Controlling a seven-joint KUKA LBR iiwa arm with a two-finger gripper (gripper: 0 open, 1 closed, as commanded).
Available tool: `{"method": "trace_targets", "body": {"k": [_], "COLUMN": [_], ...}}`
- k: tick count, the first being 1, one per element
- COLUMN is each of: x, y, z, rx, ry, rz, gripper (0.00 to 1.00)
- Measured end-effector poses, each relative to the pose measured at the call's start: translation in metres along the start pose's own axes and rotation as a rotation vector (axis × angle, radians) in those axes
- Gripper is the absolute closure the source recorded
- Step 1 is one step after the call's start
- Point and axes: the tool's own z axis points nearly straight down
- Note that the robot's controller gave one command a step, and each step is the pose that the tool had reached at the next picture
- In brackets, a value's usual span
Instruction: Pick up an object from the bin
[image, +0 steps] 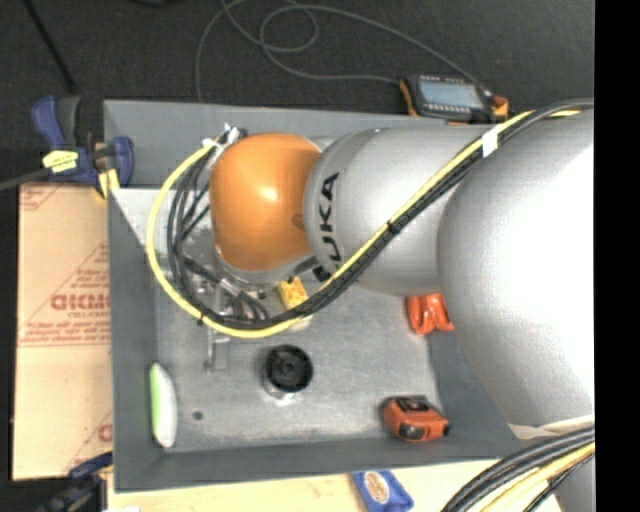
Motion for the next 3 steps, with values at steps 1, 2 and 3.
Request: {"method": "trace_targets", "body": {"k": [1,2,3], "x": [-0.027,0.015,0.023], "y": [0.0,-0.004,-0.034], "z": [0.027,0.038,0.042], "rx": [0.0,0.002,-0.002], "ry": [-0.004,0.001,0.009], "rz": [0.045,-0.029,-0.009], "gripper": [0.0,0.0,0.0]}}
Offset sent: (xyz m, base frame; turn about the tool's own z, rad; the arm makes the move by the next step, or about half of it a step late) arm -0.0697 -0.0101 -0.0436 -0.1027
